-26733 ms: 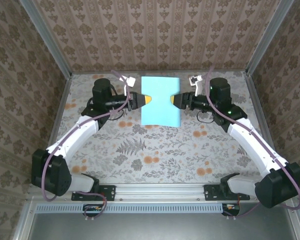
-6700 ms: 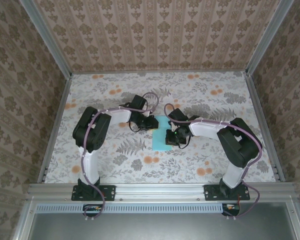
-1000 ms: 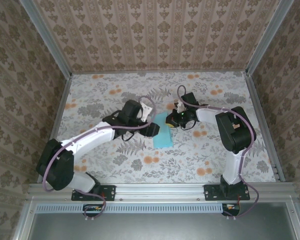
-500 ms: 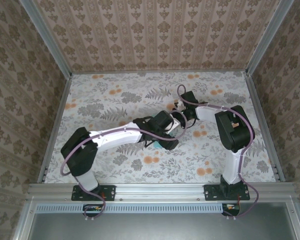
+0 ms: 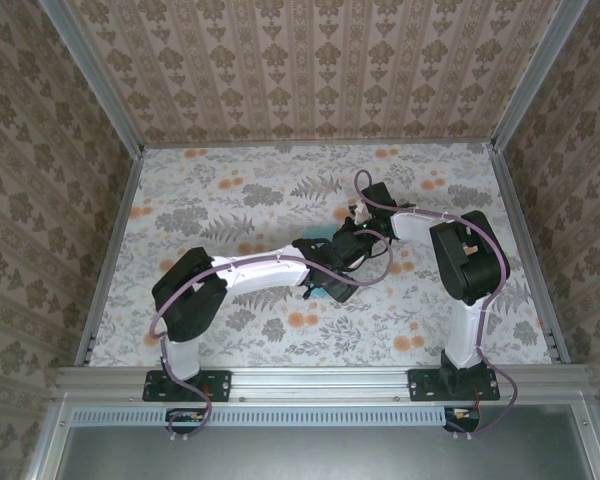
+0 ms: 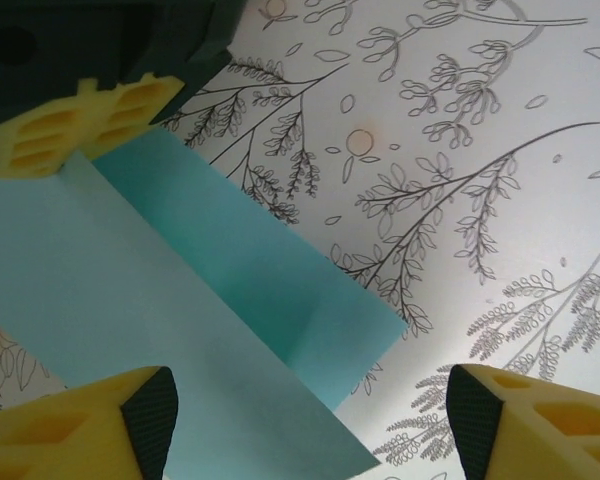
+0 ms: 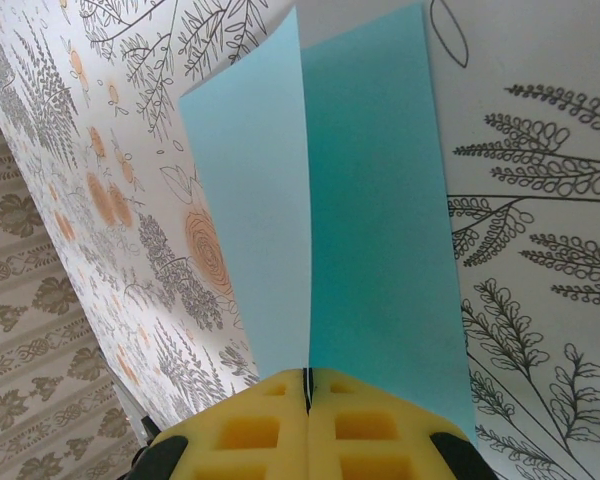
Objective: Fold a paper plane with a square sheet of paper (fold left side to right side)
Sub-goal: Fold the triangle a second time at the center of the table.
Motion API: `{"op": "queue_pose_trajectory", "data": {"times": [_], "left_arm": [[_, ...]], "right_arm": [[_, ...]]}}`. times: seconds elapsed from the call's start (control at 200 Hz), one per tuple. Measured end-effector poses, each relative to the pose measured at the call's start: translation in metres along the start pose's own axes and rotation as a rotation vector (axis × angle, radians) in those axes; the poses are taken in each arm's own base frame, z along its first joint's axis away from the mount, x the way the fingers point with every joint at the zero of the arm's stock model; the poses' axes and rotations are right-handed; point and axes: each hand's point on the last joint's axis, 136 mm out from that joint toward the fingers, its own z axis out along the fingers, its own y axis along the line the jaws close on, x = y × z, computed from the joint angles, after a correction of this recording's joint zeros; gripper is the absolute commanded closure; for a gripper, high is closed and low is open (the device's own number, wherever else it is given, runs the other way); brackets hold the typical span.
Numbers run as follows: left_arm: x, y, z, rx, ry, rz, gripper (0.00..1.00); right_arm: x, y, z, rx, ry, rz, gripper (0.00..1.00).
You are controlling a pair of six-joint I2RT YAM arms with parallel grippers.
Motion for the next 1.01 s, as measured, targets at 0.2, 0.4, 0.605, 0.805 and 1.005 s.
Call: {"op": "queue_pose_trajectory", "data": {"times": [0.2, 0.4, 0.605, 0.805, 1.005], "left_arm": [[0.002, 0.004, 0.0, -0.022, 0.008, -0.002, 0.73], [0.001, 0.004, 0.0, -0.022, 0.003, -0.014, 0.92], [-0.002, 0.007, -0.005, 0.031, -0.014, -0.055, 1.0], [-0.005, 0.011, -0.011, 0.14, -0.041, -0.136, 1.0], [-0.006, 0.013, -0.014, 0.259, -0.061, -0.229, 0.99]], "right_arm": [[0.002, -0.001, -0.001, 0.008, 0.008, 0.006, 0.96], [0.002, -0.001, -0.002, 0.022, 0.017, -0.002, 0.95], [0.0, 0.0, -0.003, 0.03, 0.013, -0.017, 0.87], [-0.004, 0.001, -0.007, 0.038, -0.01, -0.038, 0.69], [-0.017, 0.016, -0.052, 0.037, -0.157, -0.108, 0.57]]}}
